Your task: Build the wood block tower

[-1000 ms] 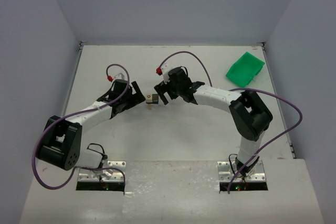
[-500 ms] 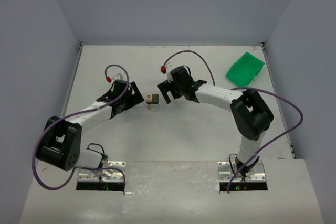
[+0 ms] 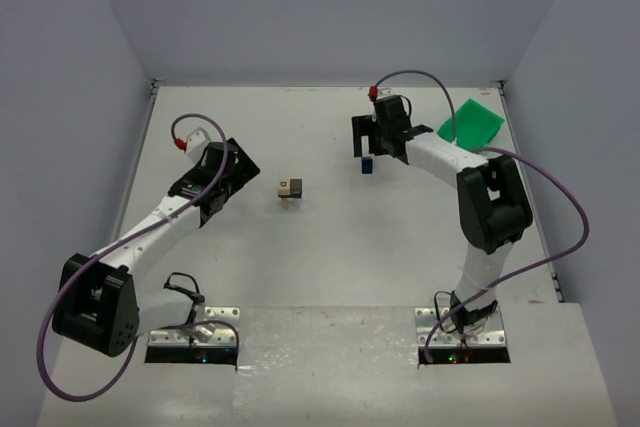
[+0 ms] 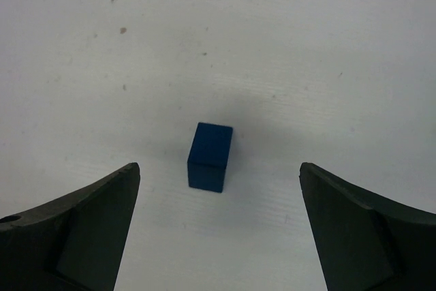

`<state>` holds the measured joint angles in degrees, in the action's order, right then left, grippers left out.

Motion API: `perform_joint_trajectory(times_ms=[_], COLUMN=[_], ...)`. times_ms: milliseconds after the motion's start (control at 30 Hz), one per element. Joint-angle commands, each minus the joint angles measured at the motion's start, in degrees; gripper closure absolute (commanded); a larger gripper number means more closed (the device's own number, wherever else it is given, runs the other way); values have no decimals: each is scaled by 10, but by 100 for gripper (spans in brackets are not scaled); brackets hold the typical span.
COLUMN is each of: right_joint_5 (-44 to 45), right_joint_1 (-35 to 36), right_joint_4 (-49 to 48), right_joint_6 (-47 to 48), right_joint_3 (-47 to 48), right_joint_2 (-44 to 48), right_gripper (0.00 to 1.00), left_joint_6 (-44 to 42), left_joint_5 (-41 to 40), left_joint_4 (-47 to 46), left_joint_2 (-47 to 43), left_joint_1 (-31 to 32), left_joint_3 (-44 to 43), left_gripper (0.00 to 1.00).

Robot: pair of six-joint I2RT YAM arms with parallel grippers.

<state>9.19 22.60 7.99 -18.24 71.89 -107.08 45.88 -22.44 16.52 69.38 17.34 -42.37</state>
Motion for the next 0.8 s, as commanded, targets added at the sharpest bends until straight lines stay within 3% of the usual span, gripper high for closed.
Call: perform_joint_trajectory(times_ms=[0, 333, 467, 600, 767], right_joint_5=[16, 4, 6, 7, 1], right_joint_1=[-12, -13, -12, -12, -12], right_joint_4=[7, 40, 42, 36, 38], right_joint_6=[-29, -51, -56, -54, -53], right_joint_3=[55, 102, 95, 82, 78], right_joint_2=[-50, -118, -121, -115, -113], right_gripper=[1, 3, 21, 53, 57], left_joint_6=[25, 20, 17, 16, 14], left_joint_5=[-60, -68, -59, -54, -52], left_joint_4=[4, 1, -10, -13, -14], left_joint_2=[-45, -59, -58, -59, -62], left_joint_1=[1, 1, 1, 1, 1], left_joint_3=[-25, -10, -5, -3, -1], left_gripper=[0, 0, 0, 0, 0])
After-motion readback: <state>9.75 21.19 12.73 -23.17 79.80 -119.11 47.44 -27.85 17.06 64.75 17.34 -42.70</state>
